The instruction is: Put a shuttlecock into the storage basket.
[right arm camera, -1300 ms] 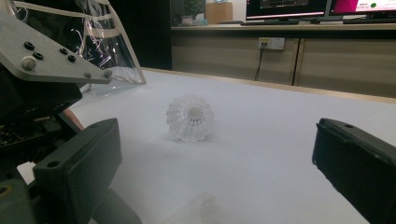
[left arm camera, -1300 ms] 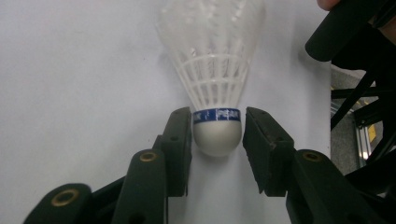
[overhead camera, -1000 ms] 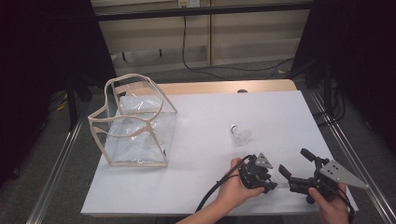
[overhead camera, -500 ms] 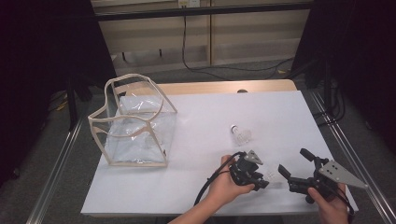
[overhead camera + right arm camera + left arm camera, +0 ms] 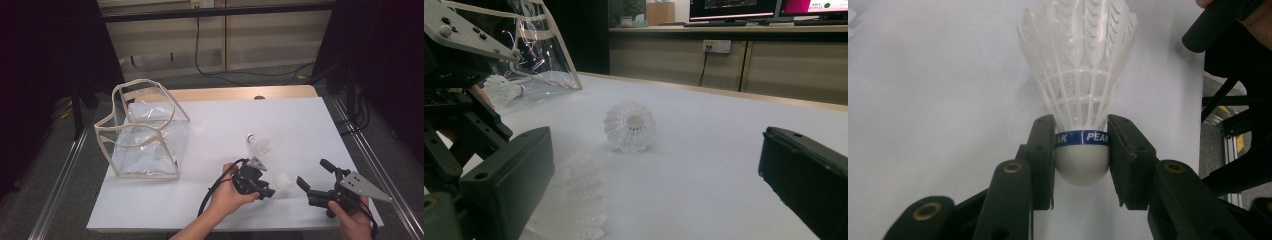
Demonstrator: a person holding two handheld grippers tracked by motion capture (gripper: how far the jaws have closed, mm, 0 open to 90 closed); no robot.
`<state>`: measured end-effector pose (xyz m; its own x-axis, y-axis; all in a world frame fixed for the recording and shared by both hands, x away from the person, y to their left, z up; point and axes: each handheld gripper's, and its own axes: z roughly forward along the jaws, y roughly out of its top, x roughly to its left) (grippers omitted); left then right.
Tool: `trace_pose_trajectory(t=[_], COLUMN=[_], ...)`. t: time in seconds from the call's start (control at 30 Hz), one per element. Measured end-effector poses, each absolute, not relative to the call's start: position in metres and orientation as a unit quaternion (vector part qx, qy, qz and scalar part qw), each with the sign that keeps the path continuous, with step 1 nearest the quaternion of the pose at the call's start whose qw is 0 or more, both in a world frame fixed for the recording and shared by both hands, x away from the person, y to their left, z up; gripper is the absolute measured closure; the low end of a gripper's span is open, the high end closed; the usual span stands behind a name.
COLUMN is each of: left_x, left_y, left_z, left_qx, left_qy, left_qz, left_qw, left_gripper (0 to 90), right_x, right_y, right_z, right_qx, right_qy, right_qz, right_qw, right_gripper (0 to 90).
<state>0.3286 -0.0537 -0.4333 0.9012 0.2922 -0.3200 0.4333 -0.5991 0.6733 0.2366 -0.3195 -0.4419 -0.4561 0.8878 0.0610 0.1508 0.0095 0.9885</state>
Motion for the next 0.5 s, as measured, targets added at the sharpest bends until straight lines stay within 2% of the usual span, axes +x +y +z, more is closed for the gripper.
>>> trace_pose_trajectory(t=[0.5], left_x=[0.341], left_y=[-0.025], left_z=[-0.422], left_qx=[0.887], left_qy=[0.227], left_qz=[-0.077], left_qw=[0.395], left_gripper=[65.5], right_x=[0.237], right_y=[-0.317], right_z=[-0.443], right_qx=[0.406], right_qy=[0.638], right_qz=[0.570], right_qw=[0.321], right_gripper=[1.0])
